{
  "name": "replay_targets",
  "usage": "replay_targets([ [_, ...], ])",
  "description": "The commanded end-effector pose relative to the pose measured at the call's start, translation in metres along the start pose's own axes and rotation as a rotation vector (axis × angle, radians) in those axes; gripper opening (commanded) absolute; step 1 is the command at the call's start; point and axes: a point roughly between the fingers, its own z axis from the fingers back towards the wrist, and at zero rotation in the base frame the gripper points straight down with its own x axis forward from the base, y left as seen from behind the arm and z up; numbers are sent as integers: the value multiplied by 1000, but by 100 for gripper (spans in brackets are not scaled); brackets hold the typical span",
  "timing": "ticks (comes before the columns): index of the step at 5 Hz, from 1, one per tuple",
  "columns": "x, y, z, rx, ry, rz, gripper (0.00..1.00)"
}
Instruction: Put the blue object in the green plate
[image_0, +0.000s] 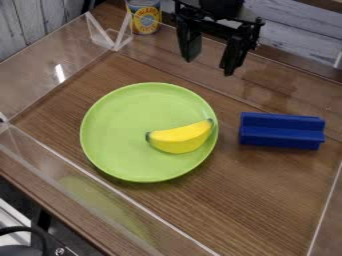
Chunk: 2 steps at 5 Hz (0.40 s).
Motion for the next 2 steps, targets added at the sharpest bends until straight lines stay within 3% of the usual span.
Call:
replay_targets([
  [1, 2, -5, -7, -2, 12, -41, 100],
  [2, 6, -23, -12, -2, 4, -164, 100],
])
